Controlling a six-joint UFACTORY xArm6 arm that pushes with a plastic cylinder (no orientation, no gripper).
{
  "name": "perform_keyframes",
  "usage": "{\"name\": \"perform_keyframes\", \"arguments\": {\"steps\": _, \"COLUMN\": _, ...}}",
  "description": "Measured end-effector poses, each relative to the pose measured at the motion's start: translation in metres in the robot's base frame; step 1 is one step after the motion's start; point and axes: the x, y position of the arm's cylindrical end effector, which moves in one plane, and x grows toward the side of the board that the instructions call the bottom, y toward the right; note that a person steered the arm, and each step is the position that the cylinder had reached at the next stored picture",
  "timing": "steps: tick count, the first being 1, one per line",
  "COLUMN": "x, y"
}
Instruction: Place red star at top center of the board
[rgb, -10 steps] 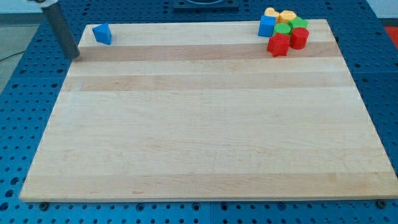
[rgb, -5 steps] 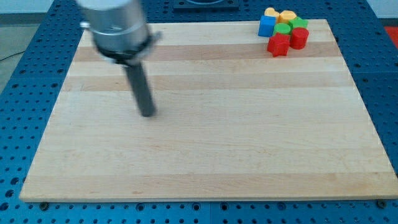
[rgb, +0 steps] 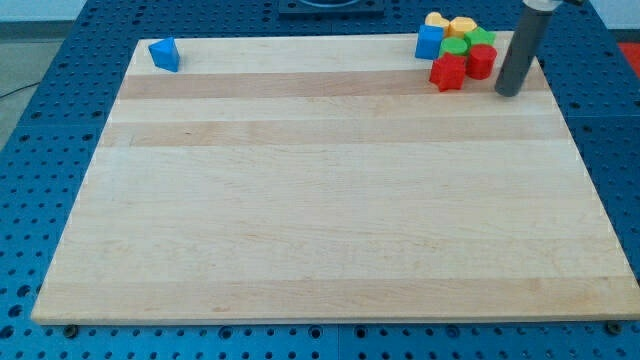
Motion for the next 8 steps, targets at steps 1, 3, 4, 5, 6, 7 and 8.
{"name": "perform_keyframes", "arguments": {"steps": 1, "x": -0.007, "y": -0.002}}
{"name": "perform_keyframes", "arguments": {"steps": 3, "x": -0.007, "y": -0.011}}
{"name": "perform_keyframes", "arguments": {"steps": 4, "x": -0.007, "y": -0.024}}
{"name": "perform_keyframes", "arguments": {"steps": 5, "x": -0.007, "y": -0.038}}
{"name": "perform_keyframes", "arguments": {"steps": 6, "x": -0.007, "y": -0.053}}
{"name": "perform_keyframes", "arguments": {"steps": 7, "x": -0.008, "y": -0.074}}
{"name": "perform_keyframes", "arguments": {"steps": 8, "x": -0.009, "y": -0.102}}
